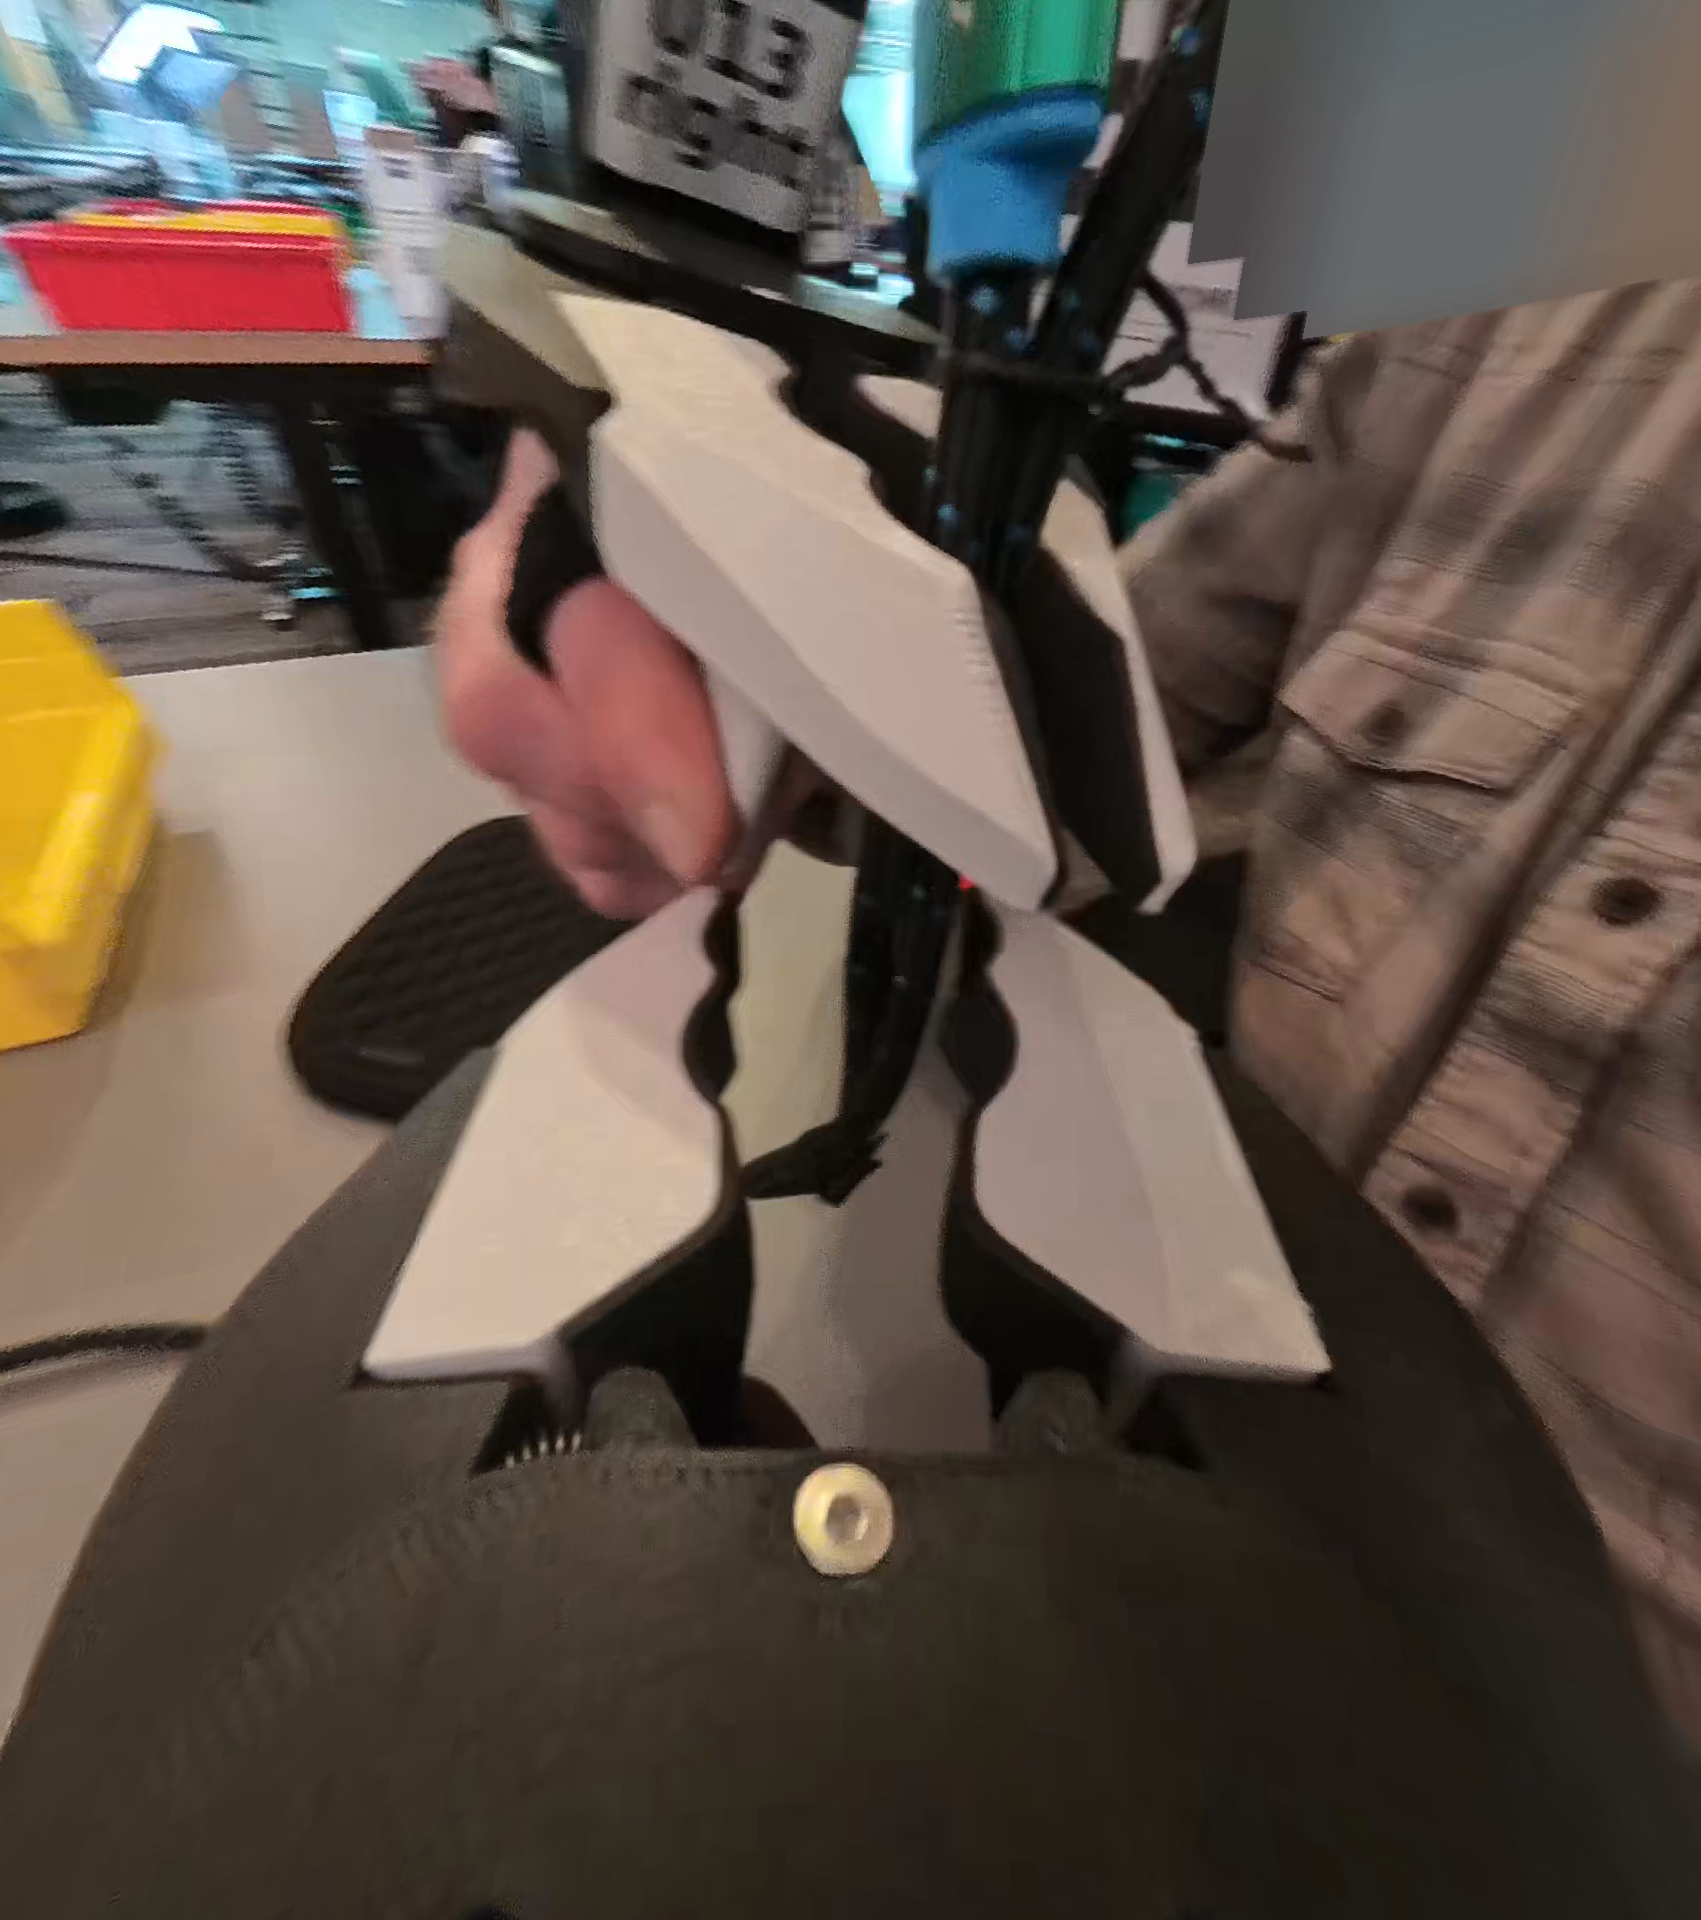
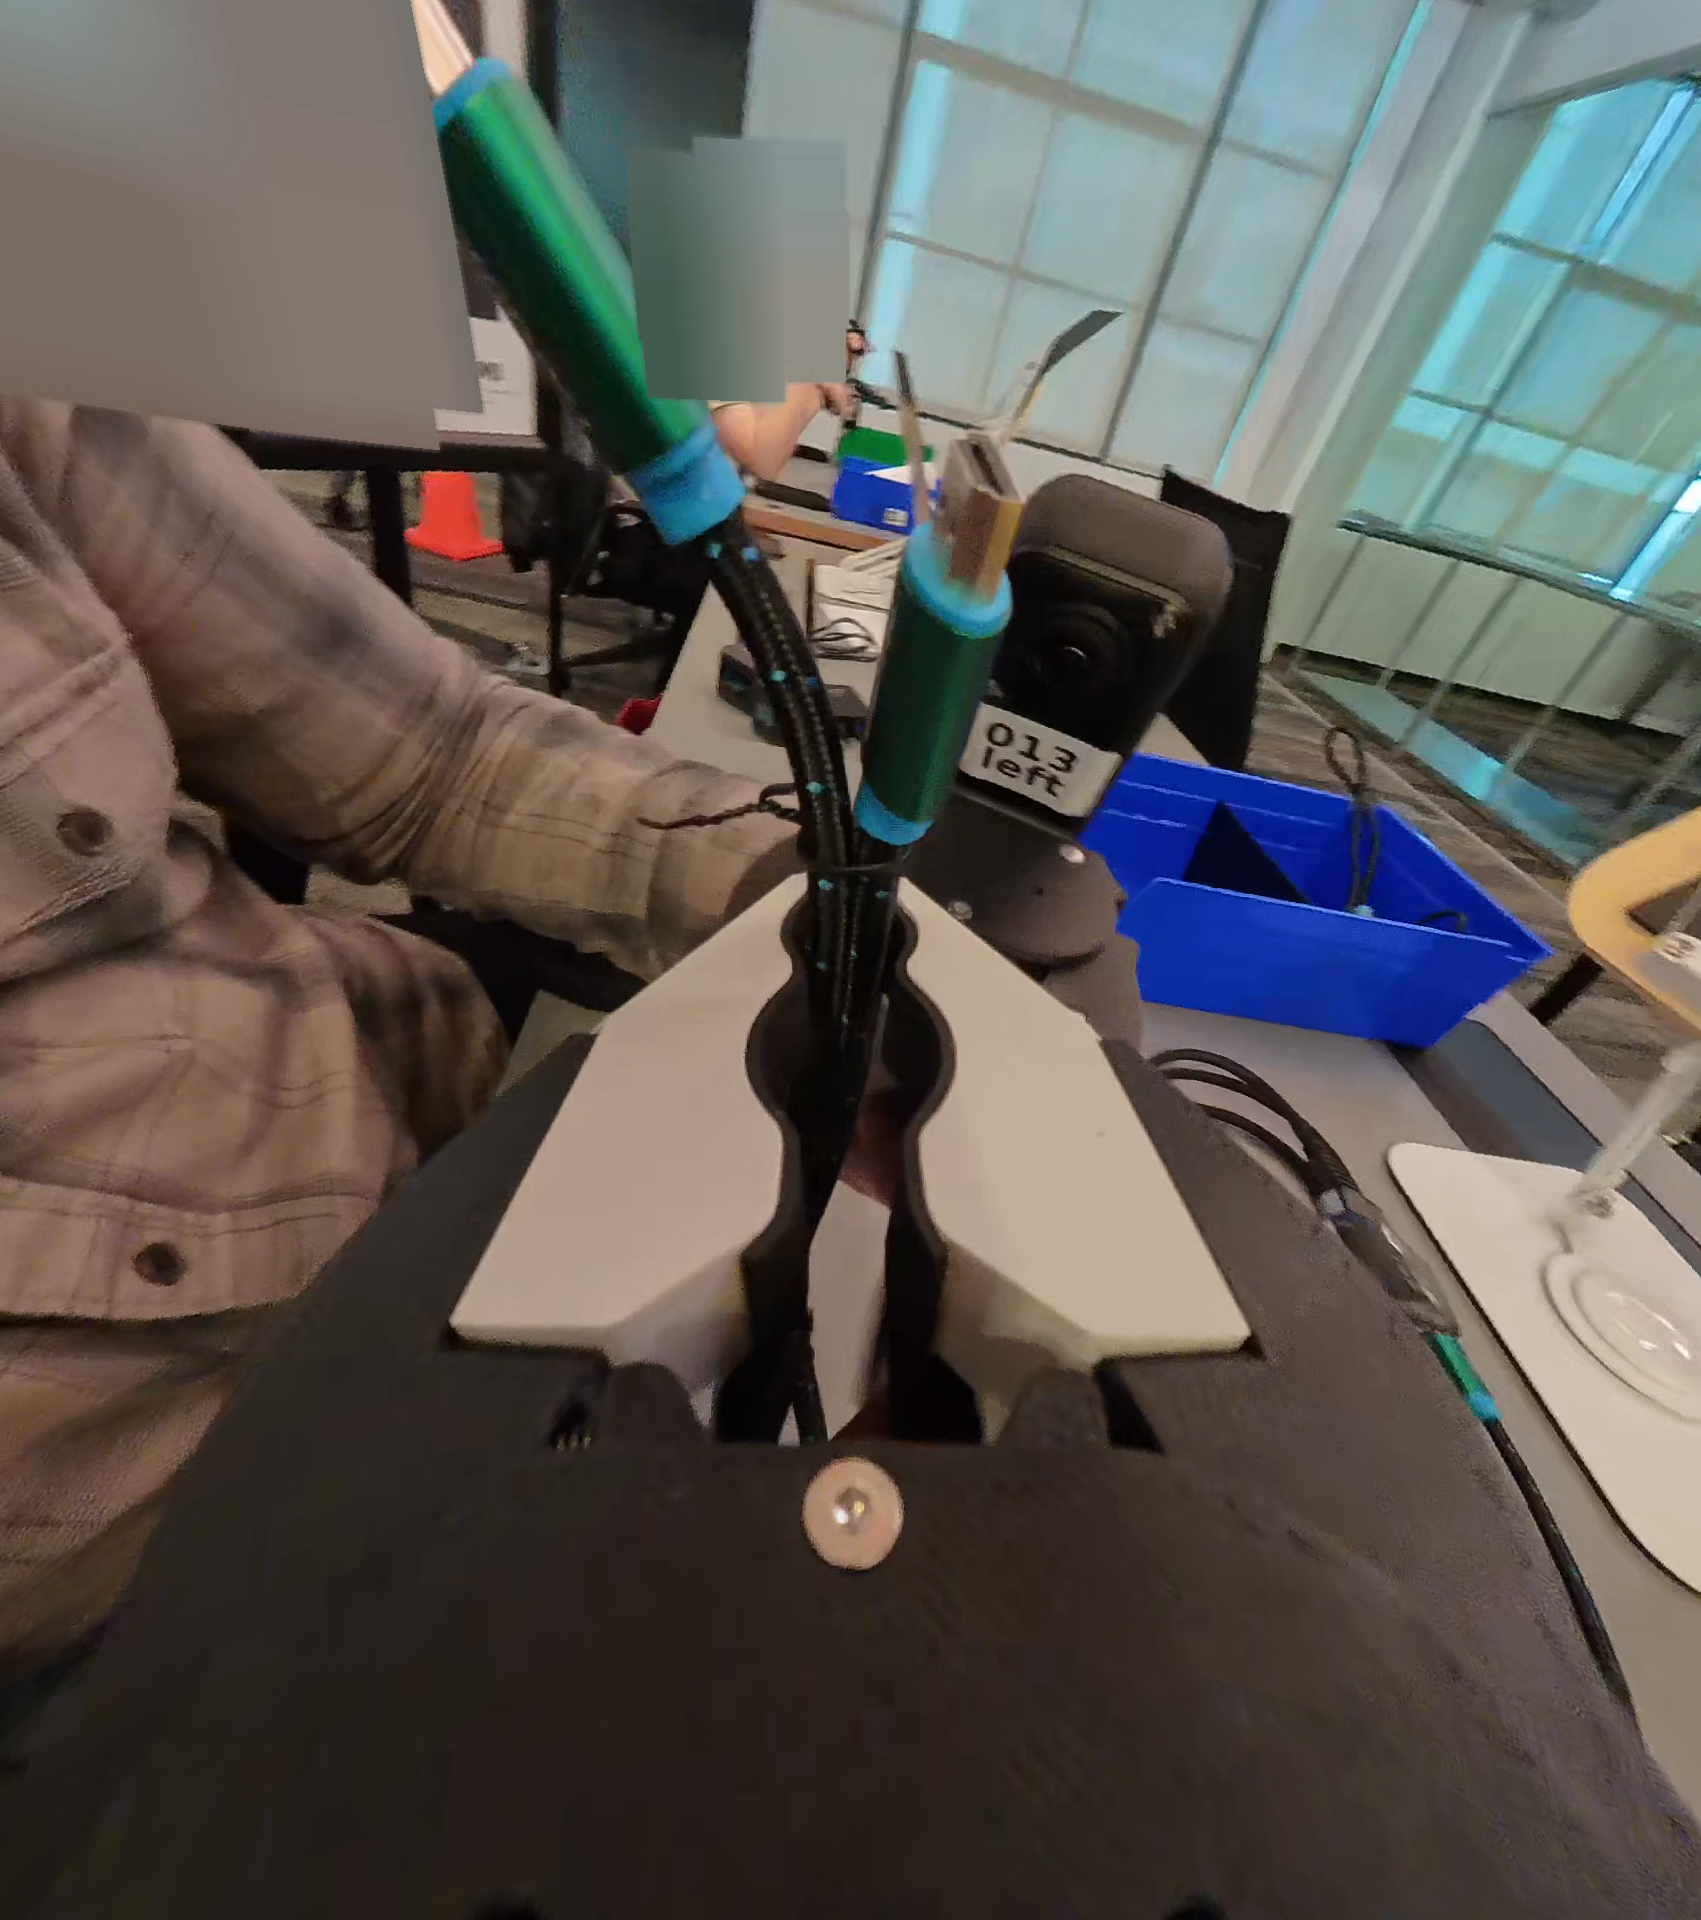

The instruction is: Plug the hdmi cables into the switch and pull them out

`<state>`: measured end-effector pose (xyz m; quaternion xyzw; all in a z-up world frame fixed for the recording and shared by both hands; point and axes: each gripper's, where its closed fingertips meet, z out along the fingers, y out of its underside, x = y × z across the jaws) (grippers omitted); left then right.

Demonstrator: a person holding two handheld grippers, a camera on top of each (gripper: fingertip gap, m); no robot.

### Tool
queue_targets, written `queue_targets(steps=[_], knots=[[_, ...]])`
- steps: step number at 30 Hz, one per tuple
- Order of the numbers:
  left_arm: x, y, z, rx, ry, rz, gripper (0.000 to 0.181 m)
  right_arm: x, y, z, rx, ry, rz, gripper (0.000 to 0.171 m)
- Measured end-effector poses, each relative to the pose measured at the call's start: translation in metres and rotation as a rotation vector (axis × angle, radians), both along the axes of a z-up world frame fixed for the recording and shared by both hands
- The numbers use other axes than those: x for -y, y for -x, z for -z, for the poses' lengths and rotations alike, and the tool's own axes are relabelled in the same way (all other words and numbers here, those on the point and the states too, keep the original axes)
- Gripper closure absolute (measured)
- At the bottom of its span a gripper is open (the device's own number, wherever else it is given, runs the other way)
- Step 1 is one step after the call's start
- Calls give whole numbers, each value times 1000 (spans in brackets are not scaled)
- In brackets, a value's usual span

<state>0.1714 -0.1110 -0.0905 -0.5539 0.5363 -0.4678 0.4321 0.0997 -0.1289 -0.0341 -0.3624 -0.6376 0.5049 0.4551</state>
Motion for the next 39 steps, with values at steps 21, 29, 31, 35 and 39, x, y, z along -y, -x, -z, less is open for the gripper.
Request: queue_targets(steps=[21, 29, 31, 35, 39], knots=[[-33, 42, -12, 25, -107, -548, 176, -34, 46, -46, -167, 261, 184, 167], [-35, 129, -10, -265, -188, -718, 177, -53, 52, -48, -148, 232, 306, 137], [-37, 170, 0, -515, -320, -807, 178, -67, 39, -45, -160, 225, 368, 139], [-21, 226, 47, -954, -370, -775, 178, -102, 6, -35, -169, 232, 515, 149], [5, 262, 109, -1281, -306, -626, 178, -115, -13, -18, -149, 267, 574, 152]])
